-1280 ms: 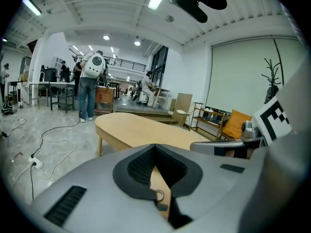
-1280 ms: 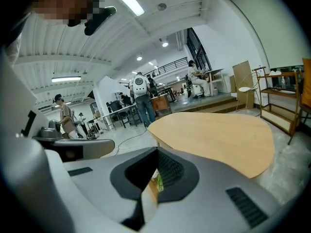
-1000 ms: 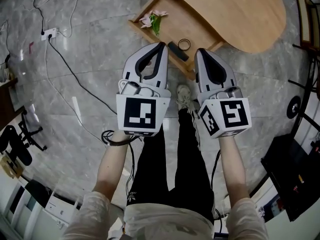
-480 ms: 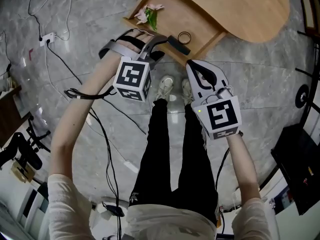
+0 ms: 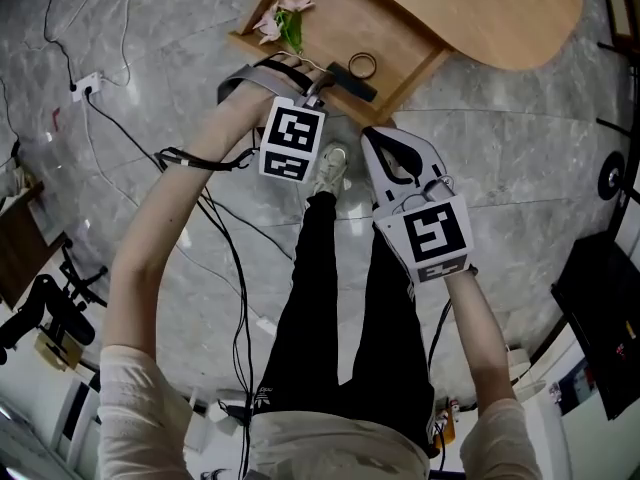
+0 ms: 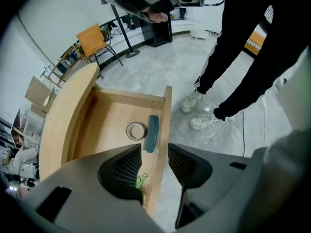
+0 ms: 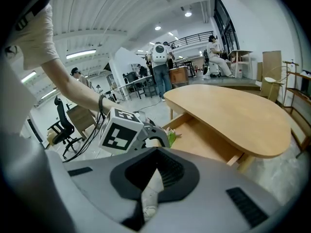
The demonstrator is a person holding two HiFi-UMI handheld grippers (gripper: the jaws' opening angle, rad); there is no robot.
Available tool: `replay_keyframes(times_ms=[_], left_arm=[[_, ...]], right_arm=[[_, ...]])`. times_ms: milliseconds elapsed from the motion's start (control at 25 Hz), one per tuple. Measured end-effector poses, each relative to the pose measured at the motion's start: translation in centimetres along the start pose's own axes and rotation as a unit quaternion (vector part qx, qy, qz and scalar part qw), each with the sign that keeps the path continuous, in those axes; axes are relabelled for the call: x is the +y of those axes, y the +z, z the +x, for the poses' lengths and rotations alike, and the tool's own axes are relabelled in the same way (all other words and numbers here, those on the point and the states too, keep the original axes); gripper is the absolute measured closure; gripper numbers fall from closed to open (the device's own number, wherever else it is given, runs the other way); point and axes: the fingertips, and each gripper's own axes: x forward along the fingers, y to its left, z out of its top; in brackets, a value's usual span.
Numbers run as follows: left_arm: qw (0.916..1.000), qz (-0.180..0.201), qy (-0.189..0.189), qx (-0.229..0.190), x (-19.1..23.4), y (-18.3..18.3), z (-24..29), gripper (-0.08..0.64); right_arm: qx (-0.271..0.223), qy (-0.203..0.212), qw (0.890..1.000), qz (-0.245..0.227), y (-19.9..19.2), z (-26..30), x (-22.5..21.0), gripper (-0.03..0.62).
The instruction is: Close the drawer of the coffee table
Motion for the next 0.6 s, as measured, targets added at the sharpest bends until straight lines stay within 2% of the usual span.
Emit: replay_keyframes(times_ms=[200,320,400,600], left_arm=[[0.9992,0.023,-0.03,0.015,-1.5,0.2,2.4,0.379],[0.9987,0.03,-0.031,0.025,-1.9,0.1,3.6,0.381],[0.9987,0.032,-0.025,0.032,-1.9,-0.2,4.3,0.435],[0.9965,0.059,-0.024,0.054,-2.0,-0.5,5.2,0.482]], right_arm=[[0.007,0.009,1.0,0.01,-0.6,0.7,0.0,0.586],[0.008,0.014,1.0,0.012,-0.6,0.8,0.0,0.586],[0.01,0.018,1.0,0.013,-0.8,0.9,0.0,0.586],[0.017,0.026,0.999,0.017,-1.6,1.1,0.1,0.586]])
